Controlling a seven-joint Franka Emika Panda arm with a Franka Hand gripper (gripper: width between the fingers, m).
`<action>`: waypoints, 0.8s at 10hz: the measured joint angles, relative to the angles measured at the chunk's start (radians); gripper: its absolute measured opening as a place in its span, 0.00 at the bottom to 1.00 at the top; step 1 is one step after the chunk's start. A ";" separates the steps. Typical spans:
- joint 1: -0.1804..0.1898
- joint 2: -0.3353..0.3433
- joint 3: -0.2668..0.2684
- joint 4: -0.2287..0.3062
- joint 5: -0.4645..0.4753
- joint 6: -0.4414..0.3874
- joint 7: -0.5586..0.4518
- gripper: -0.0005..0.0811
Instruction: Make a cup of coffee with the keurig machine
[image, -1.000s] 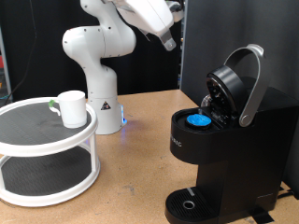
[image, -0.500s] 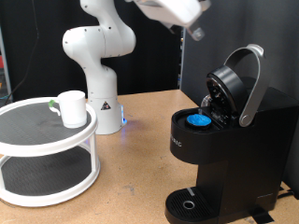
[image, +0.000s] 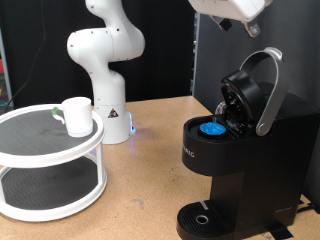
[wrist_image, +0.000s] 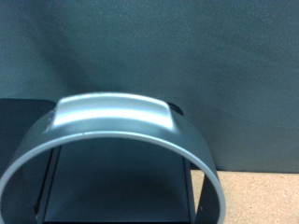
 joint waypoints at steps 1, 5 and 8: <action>-0.001 0.000 -0.002 -0.002 0.002 0.000 -0.002 0.99; 0.001 0.000 0.019 -0.003 0.000 0.049 0.014 0.99; 0.008 0.002 0.066 -0.001 -0.011 0.056 0.057 0.99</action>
